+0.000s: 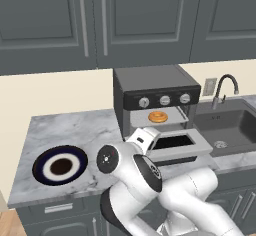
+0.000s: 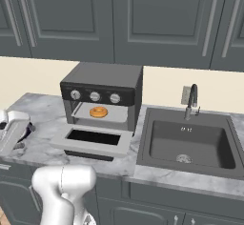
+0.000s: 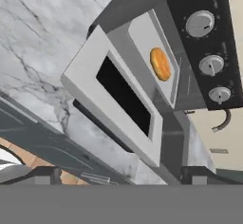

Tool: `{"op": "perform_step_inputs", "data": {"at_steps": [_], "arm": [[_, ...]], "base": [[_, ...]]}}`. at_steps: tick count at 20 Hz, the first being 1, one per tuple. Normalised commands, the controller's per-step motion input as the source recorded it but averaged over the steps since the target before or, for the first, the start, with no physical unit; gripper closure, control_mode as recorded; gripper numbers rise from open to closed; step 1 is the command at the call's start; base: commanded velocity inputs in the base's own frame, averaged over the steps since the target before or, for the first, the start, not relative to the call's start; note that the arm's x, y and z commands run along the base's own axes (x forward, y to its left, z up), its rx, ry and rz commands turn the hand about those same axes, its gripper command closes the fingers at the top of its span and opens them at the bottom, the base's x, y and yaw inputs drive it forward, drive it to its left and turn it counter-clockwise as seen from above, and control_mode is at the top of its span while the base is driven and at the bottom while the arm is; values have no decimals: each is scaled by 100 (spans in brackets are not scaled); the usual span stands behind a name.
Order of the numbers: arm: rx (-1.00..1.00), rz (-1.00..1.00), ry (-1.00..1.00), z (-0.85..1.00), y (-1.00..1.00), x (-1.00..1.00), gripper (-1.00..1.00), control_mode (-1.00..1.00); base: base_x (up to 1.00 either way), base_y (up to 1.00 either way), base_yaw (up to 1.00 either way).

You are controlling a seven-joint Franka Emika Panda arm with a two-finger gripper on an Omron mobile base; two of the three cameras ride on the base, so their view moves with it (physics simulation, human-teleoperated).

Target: Pick up the bagel from the plate, place it on the toaster oven rack, close the door, and set the timer.

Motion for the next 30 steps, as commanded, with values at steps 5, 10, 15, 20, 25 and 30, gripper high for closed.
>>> {"op": "perform_step_inputs", "data": {"at_steps": [5, 10, 15, 20, 25, 30], "arm": [[0, -11, 15, -25, 0, 26, -100, -100], [-4, -14, 10, -25, 0, 26, -100, -100], [-6, -14, 6, -29, 0, 15, -100, -100], [-8, -10, 0, -32, 0, 14, -100, -100], [-9, -7, 0, -23, 0, 31, -100, -100], [-11, -3, 0, -29, 0, 34, -100, -100]], "base": [[0, 0, 0], [0, 0, 0], [0, 0, 0], [0, 0, 0], [0, 0, 0], [0, 0, 0]]}}
